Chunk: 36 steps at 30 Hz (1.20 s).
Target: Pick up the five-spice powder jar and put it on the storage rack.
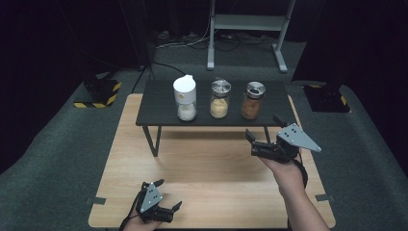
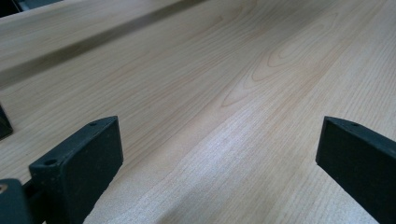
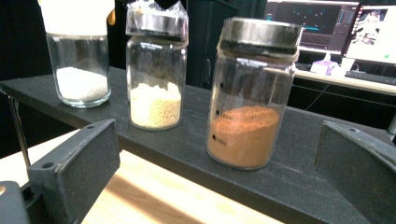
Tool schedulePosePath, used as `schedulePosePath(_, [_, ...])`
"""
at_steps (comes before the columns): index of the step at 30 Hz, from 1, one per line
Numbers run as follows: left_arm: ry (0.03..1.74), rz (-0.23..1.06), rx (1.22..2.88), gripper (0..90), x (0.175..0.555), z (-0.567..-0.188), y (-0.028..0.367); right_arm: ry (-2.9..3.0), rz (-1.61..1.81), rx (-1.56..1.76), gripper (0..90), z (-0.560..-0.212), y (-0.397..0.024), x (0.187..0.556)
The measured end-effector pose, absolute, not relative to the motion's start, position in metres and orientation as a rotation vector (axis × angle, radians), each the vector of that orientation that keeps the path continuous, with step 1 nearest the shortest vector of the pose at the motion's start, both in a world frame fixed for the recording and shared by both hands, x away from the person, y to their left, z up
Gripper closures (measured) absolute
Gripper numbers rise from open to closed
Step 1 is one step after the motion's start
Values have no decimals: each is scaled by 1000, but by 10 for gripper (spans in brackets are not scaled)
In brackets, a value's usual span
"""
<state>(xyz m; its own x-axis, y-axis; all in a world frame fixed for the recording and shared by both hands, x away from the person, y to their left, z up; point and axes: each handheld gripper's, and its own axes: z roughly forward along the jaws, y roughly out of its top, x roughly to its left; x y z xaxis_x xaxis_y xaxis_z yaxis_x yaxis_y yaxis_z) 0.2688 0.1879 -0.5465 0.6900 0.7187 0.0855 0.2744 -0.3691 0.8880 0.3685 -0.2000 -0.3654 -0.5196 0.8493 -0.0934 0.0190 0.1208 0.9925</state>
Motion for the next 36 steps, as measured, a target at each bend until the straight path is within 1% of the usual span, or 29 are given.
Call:
schedulePosePath(22, [780, 581, 1934, 8, 269, -546, 189, 1759, 1422, 849, 0, -388, -196, 363])
schedulePosePath(36, [776, 592, 1925, 8, 268, -546, 190, 1803, 1387, 868, 0, -412, -198, 358])
